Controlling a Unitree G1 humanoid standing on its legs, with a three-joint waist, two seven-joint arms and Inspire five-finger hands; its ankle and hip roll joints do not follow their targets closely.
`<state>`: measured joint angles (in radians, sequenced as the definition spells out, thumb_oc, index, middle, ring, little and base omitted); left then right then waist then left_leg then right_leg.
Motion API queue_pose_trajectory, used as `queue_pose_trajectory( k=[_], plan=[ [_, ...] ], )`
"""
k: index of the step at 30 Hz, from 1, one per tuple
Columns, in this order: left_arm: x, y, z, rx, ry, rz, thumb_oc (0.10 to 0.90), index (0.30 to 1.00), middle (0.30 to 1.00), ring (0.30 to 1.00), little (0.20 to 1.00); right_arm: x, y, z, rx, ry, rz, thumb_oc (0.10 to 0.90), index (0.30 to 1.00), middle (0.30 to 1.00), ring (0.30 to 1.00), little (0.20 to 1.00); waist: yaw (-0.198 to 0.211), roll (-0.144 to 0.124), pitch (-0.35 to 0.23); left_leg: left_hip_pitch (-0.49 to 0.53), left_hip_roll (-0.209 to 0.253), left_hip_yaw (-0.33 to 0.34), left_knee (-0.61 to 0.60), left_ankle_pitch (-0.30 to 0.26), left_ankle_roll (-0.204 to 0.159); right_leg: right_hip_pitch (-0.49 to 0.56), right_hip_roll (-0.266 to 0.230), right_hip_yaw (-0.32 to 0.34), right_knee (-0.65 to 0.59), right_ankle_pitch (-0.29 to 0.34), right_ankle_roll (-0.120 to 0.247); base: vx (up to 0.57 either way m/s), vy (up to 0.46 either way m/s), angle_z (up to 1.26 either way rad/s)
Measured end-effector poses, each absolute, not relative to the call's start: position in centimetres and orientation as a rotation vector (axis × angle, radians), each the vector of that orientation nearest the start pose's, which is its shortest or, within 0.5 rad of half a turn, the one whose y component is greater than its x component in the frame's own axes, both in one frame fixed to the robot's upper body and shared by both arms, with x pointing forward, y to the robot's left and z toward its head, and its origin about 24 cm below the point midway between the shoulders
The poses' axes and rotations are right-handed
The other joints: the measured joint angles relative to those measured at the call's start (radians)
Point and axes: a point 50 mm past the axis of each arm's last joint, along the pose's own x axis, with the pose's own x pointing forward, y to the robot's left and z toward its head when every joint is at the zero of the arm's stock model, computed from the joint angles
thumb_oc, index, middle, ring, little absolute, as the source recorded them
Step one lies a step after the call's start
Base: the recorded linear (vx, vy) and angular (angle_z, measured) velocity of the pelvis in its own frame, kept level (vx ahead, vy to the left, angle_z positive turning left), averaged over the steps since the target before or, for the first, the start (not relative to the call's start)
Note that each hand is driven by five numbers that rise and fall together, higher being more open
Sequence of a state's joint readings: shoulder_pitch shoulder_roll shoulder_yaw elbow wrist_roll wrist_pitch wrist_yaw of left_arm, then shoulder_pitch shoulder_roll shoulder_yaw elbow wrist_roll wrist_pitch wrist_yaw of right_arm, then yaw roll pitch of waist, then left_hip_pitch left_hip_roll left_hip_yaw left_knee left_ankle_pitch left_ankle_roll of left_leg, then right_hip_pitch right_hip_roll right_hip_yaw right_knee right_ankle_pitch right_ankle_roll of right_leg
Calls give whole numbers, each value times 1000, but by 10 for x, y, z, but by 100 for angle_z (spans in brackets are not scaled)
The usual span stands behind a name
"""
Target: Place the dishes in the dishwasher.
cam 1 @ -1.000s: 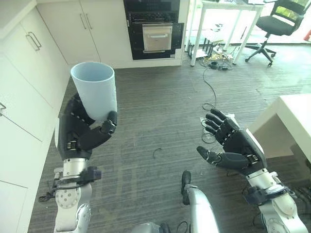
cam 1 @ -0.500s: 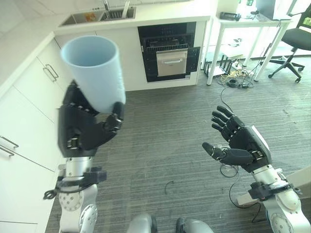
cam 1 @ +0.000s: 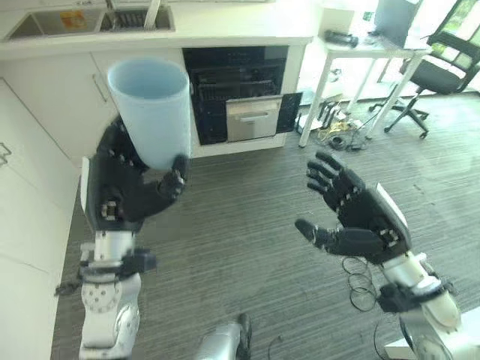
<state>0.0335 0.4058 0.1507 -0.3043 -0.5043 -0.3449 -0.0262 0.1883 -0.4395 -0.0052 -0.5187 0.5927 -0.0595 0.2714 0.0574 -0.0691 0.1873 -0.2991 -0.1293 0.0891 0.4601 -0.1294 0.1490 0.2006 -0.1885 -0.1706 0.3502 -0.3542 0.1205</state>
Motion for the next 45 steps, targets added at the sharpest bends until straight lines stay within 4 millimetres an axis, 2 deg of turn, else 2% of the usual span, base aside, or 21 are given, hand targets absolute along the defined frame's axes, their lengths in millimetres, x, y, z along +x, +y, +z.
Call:
queue_pose_trajectory(
  k=[1,2,3,4,5,6,8,10,11,14,22,24,26,27,28,31,34,35,37,39,45],
  plan=[
    [222,232,156,-62,-629,-7,400,300,300,300,300,203,-182,133,125,-341,434,800,900,900,900,900,5,3,-1,51,-23,1,-69,10,0,-20,2,8,26,21,-2,341,344,39],
    [222,233,151,-64,-593,0,400,300,300,300,300,206,-185,126,135,-309,402,800,900,900,900,900,4,30,3,114,-32,-19,-139,17,-91,-68,47,-6,150,134,0,315,351,46],
    [224,235,151,-46,-588,-2,400,300,300,300,300,205,-184,119,167,-287,377,800,900,900,900,900,-10,-14,15,54,-59,-29,-23,23,-266,-126,23,37,268,181,-18,136,164,44],
    [222,241,153,-27,-593,17,400,300,300,300,300,204,-183,119,172,-290,382,800,900,900,900,900,-18,-19,16,-13,-17,-44,139,-83,-63,-165,4,67,350,214,-10,178,71,2],
    [220,244,152,-29,-590,47,400,300,300,300,300,204,-181,123,155,-302,403,800,900,900,900,900,-22,40,18,24,108,-61,83,-111,-26,-224,43,76,475,246,1,189,-5,-18],
    [223,245,147,-45,-566,79,400,300,300,300,300,204,-177,114,182,-266,406,800,900,900,900,900,-34,34,31,59,48,-82,60,-107,-31,-285,30,103,490,176,-15,229,-56,-30],
    [225,240,140,-48,-525,69,400,300,300,300,300,204,-176,106,170,-222,432,800,900,900,900,900,-34,50,41,137,34,-46,-72,-44,-17,-335,30,-6,219,119,-46,220,-229,-18],
    [230,240,145,-44,-561,60,400,300,300,300,300,207,-176,108,166,-239,454,800,900,900,900,900,-34,22,79,103,22,-26,65,-135,-145,-421,-21,-14,65,130,-38,237,-295,-12],
    [233,243,150,-38,-580,72,400,300,300,300,300,211,-176,112,145,-260,477,800,900,900,900,900,-54,11,92,92,83,-33,113,-193,-53,-505,-121,32,68,165,43,278,-277,-19],
    [231,247,137,-62,-517,128,400,300,300,300,300,213,-175,111,135,-234,507,800,900,900,900,900,-58,35,139,176,75,-17,72,-204,-42,-673,-168,84,8,284,65,354,-284,-16],
    [219,243,141,-60,-543,126,400,300,300,300,300,213,-175,123,98,-273,548,800,900,900,900,900,-47,-2,105,464,69,-109,-216,-187,-122,-527,24,-24,6,395,-89,394,-391,44],
    [213,244,132,-67,-503,138,400,300,300,300,300,221,-176,126,85,-264,550,800,900,900,900,900,-29,35,96,515,118,-89,-216,-172,-195,-506,57,-55,97,335,-167,301,-335,18],
    [209,241,129,-61,-489,120,400,300,300,300,300,222,-184,127,78,-263,522,800,900,900,900,900,-22,27,89,464,149,-53,-70,-136,-240,-440,71,-55,76,300,-211,238,-282,23],
    [206,238,134,-55,-507,101,400,300,300,300,300,222,-189,130,80,-278,499,800,900,900,900,900,-27,19,82,450,164,-30,-80,-153,-223,-410,81,-46,48,284,-205,370,-463,31],
    [209,226,140,-82,-548,47,400,300,300,300,300,224,-201,128,80,-267,459,800,900,900,900,900,-37,20,64,472,166,-15,-224,-54,-254,-402,96,-72,83,231,-194,441,-547,15],
    [207,225,142,-69,-553,31,400,300,300,300,300,217,-198,118,95,-215,474,800,900,900,900,900,-28,9,36,442,190,5,-116,-24,-294,-381,117,-48,60,211,-208,217,-274,-47],
    [208,223,139,-70,-536,23,400,300,300,300,300,213,-197,111,100,-182,482,800,900,900,900,900,-56,-9,26,433,185,37,-142,90,-297,-368,94,-35,92,203,-231,153,-247,-19],
    [211,221,138,-81,-534,18,400,300,300,300,300,212,-197,110,100,-179,479,800,900,900,900,900,-68,-15,26,408,171,49,-88,123,-310,-435,76,-52,196,176,-225,120,-180,15],
    [212,219,137,-86,-547,8,400,300,300,300,300,209,-194,107,107,-170,489,800,900,900,900,900,-67,-25,16,263,195,69,187,84,-260,-381,104,-58,3,219,-255,173,-91,8],
    [208,219,129,-86,-512,4,400,300,300,300,300,211,-186,103,128,-158,505,800,900,900,900,900,-39,-5,8,181,122,68,4,-57,-206,-341,149,-46,-45,223,-235,186,10,-29],
    [207,216,116,-76,-452,-20,400,300,300,300,300,216,-173,97,134,-150,486,800,900,900,900,900,-17,87,28,-91,146,47,-132,58,-214,-237,279,-59,-65,165,-248,225,46,-10]
  ],
)
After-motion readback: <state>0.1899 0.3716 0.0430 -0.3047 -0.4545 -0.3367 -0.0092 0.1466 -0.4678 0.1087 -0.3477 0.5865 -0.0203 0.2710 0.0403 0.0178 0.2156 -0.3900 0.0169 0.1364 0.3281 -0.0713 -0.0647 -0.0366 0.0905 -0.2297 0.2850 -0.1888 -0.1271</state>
